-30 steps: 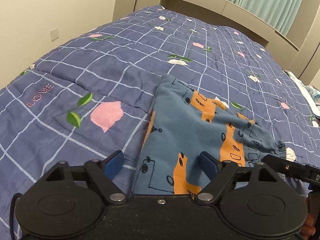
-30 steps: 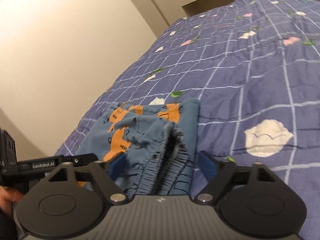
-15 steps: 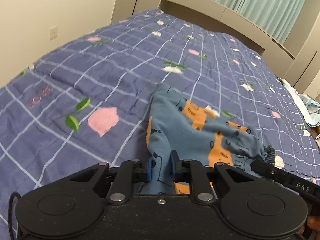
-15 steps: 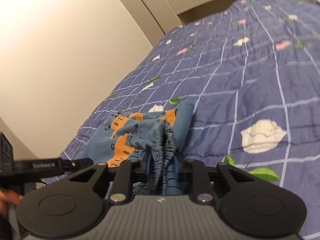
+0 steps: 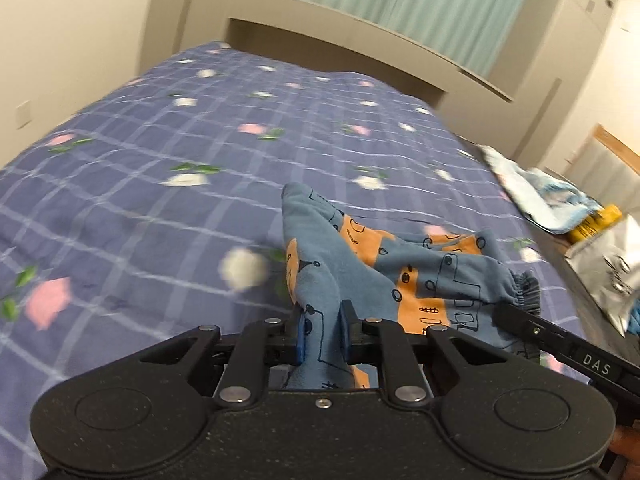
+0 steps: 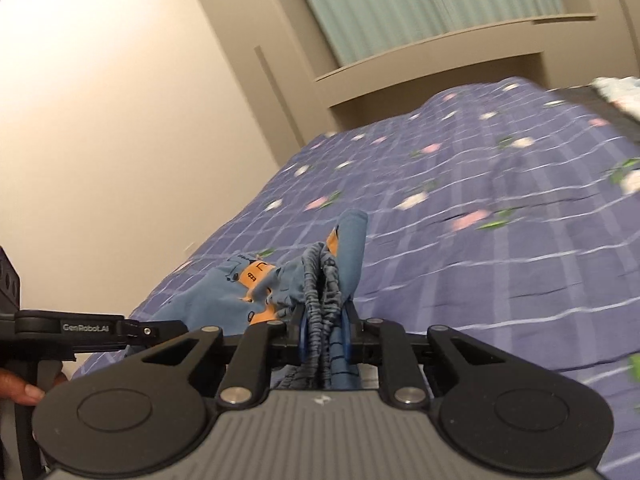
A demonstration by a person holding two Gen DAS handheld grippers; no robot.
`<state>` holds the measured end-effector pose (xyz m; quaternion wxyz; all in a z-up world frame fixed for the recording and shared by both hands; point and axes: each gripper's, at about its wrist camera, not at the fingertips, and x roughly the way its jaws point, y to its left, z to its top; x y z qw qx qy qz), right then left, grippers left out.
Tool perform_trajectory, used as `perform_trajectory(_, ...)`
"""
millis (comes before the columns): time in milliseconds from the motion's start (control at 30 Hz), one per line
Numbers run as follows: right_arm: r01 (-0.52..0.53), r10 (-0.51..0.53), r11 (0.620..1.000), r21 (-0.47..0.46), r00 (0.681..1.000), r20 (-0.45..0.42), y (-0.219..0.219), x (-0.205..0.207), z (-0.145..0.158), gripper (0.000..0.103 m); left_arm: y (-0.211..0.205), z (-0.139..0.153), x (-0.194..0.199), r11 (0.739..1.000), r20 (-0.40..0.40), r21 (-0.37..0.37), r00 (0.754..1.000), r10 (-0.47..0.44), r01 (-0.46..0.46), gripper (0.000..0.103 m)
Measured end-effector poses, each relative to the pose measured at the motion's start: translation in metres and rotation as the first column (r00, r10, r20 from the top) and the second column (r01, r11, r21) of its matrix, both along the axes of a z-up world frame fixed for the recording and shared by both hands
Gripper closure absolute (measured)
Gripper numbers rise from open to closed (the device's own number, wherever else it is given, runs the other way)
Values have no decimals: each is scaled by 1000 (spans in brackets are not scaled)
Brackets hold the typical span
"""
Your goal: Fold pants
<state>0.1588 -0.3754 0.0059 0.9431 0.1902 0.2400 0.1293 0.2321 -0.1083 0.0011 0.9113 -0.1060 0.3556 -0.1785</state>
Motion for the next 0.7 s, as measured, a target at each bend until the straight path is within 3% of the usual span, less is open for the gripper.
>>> perform_trajectory(233, 114, -113, 993, 16, 993, -36, -62, -21, -11, 85, -72, -11, -3, 996, -36, 7, 995, -92, 92, 86)
perform_trajectory(467, 151, -147, 988, 28, 984, -105, -82, -25, -42, 82, -91, -34, -7, 993, -75, 60, 993, -96, 100, 84)
perform_trajectory(533, 173, -169, 984, 29, 979, -117, -84, -26, -46, 72, -91, -34, -5, 993, -87, 62, 992, -94, 100, 82)
perform_trajectory(633, 229, -227, 973, 6, 966, -123, -85, -32, -45, 61, -89, -32, -6, 993, -100, 70, 991, -87, 94, 67)
perform_trajectory(700, 247, -246, 969, -6, 962, -116, -86, -36, -42, 49, -88, -27, -9, 993, -100, 67, 991, -89, 96, 50)
